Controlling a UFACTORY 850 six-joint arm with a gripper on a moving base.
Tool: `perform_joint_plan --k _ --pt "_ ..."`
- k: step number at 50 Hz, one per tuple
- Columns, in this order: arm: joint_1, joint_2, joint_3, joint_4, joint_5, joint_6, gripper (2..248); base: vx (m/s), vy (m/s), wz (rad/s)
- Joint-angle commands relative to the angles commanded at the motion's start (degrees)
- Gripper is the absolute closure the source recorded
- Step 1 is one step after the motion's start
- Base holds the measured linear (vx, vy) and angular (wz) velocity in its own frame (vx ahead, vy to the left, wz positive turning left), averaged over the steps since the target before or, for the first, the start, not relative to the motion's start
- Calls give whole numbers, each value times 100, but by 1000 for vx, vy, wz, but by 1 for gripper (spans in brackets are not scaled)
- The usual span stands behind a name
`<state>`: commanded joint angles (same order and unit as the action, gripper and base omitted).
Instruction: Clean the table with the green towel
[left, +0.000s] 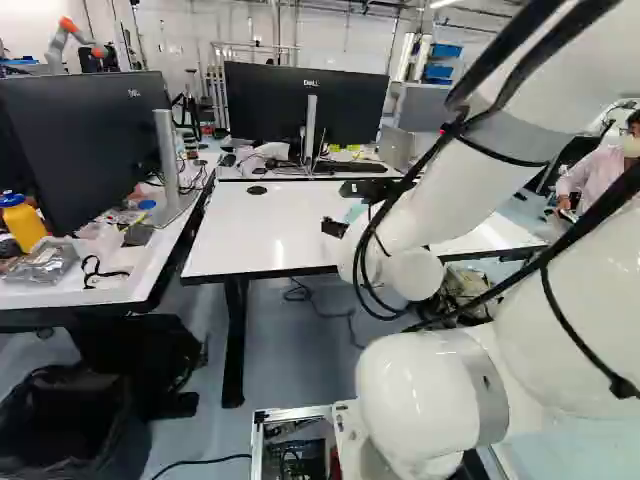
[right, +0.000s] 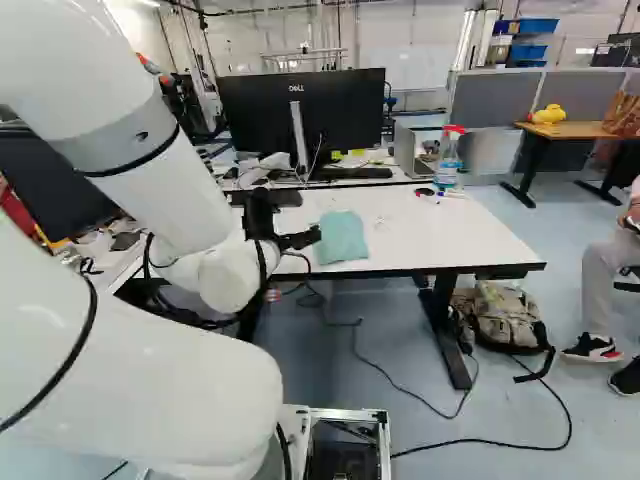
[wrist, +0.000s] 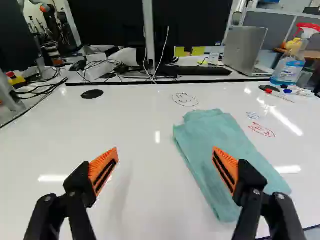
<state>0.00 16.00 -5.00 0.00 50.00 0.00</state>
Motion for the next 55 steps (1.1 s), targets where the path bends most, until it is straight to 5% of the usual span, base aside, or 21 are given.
perform_joint_plan --k 39,55 --pt "-4 20 1 0 0 0 3 0 0 0" --pt "-261 -14 -237 0 0 0 3 0 0 0"
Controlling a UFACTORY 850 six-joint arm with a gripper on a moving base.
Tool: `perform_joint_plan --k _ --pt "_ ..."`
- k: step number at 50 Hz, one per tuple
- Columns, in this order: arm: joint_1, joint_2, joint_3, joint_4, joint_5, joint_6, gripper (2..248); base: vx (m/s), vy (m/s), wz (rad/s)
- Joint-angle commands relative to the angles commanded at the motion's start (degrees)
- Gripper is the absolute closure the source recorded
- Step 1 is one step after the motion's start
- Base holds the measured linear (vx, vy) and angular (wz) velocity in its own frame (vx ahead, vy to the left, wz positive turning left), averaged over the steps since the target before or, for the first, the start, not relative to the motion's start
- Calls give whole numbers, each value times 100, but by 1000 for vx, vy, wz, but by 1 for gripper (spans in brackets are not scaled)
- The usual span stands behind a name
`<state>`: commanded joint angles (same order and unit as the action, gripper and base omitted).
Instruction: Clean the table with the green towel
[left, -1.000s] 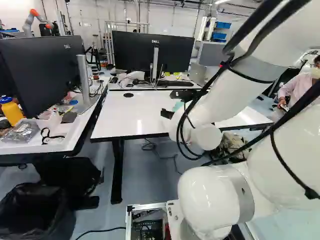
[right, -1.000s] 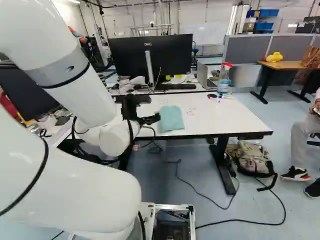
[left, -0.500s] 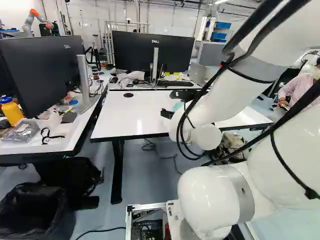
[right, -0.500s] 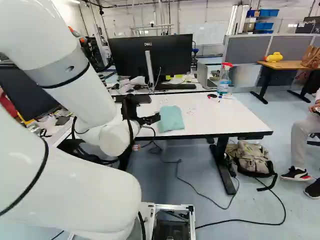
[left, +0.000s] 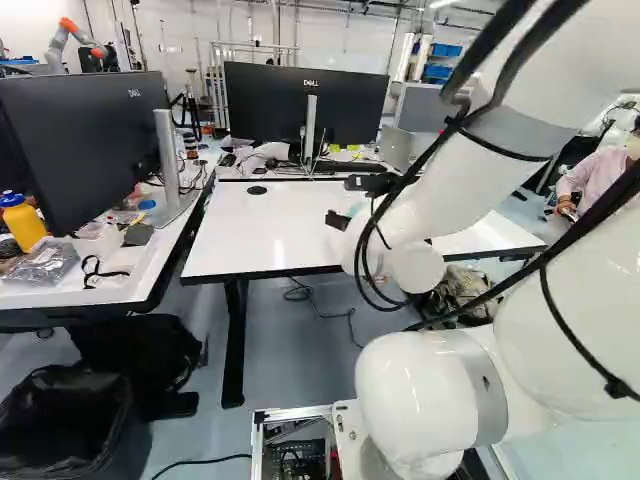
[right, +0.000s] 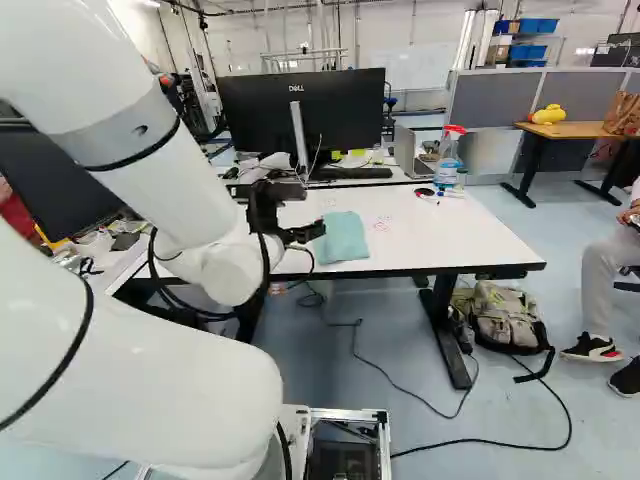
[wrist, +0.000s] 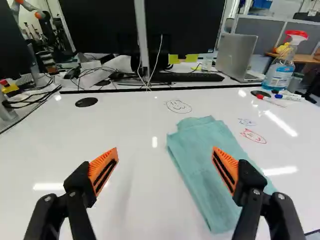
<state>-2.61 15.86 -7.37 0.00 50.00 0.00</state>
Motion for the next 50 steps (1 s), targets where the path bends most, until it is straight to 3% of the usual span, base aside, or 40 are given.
perform_joint_plan --k 12,50 --pt "-247 -91 -252 0 0 0 3 0 0 0" --pt "-935 -1088 -1155 0 0 0 3 0 0 0"
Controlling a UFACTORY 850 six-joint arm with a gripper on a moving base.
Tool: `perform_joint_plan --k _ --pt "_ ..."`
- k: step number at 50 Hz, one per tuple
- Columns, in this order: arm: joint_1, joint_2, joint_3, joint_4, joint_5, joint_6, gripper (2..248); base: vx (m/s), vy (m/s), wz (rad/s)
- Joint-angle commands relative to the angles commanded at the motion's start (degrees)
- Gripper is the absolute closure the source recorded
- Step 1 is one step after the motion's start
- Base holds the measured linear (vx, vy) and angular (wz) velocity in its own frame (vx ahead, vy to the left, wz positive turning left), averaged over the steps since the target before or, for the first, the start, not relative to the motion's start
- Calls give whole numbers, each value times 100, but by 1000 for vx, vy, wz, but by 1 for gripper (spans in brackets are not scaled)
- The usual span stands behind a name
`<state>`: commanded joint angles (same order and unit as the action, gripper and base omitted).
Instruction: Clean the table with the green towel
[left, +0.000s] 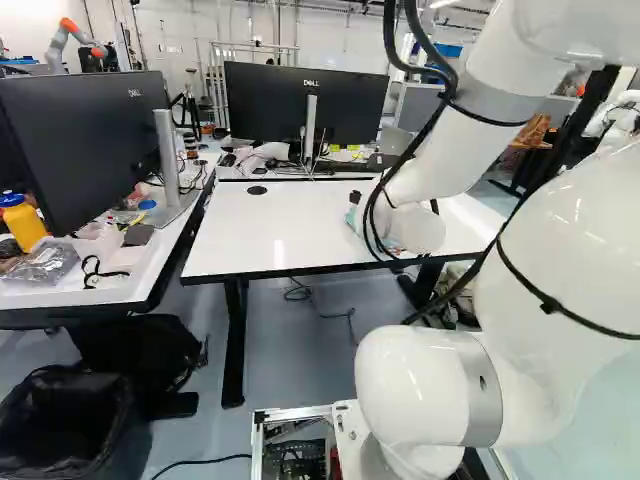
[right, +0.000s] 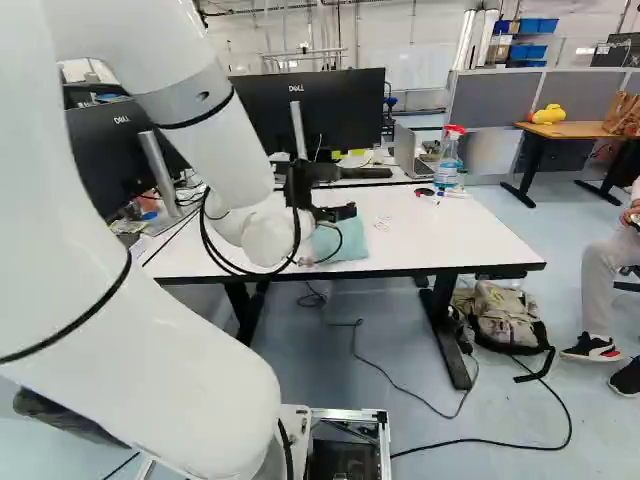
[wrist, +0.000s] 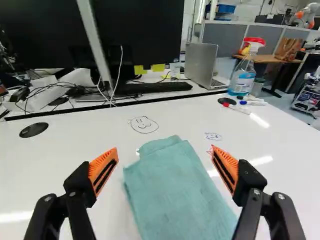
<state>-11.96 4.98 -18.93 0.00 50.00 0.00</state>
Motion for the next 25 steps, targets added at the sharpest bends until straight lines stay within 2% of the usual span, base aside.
perform_joint_plan --k 10,25 --pt "-78 -238 -231 0 -11 0 3 0 0 0" --pt "-66 -326 -318 12 -207 0 3 0 0 0"
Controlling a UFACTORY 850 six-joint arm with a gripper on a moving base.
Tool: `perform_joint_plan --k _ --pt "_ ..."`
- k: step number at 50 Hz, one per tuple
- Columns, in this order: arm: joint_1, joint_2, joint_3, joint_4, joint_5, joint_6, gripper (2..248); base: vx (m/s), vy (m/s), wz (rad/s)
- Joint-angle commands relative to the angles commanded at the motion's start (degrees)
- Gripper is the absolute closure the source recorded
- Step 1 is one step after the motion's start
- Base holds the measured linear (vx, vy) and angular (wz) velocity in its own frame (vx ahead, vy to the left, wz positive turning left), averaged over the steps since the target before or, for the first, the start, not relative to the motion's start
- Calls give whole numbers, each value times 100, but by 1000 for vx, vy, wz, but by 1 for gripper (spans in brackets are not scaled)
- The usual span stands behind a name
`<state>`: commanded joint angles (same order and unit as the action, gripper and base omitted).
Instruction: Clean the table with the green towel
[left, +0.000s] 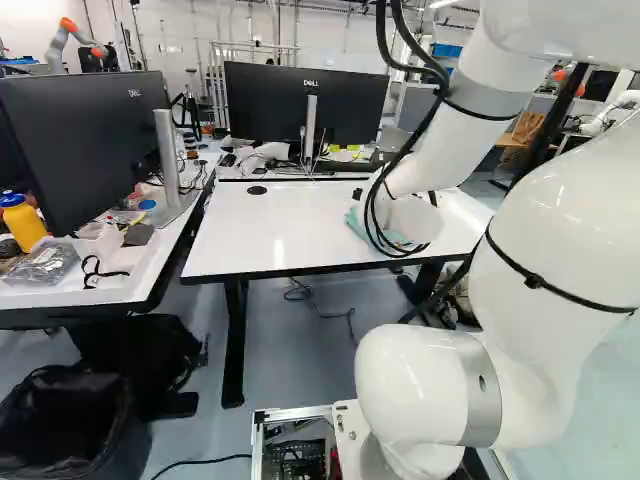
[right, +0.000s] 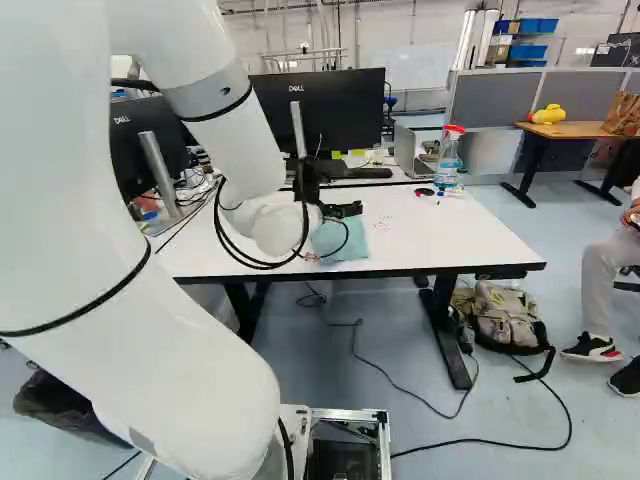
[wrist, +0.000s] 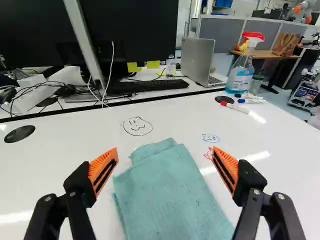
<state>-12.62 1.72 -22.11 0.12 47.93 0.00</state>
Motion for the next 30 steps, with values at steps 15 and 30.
perform_joint_plan --k 15,30 --pt "11 -73 -73 67 -301 0 3 0 0 0" --pt "14 -97 -97 141 -609 0 3 0 0 0"
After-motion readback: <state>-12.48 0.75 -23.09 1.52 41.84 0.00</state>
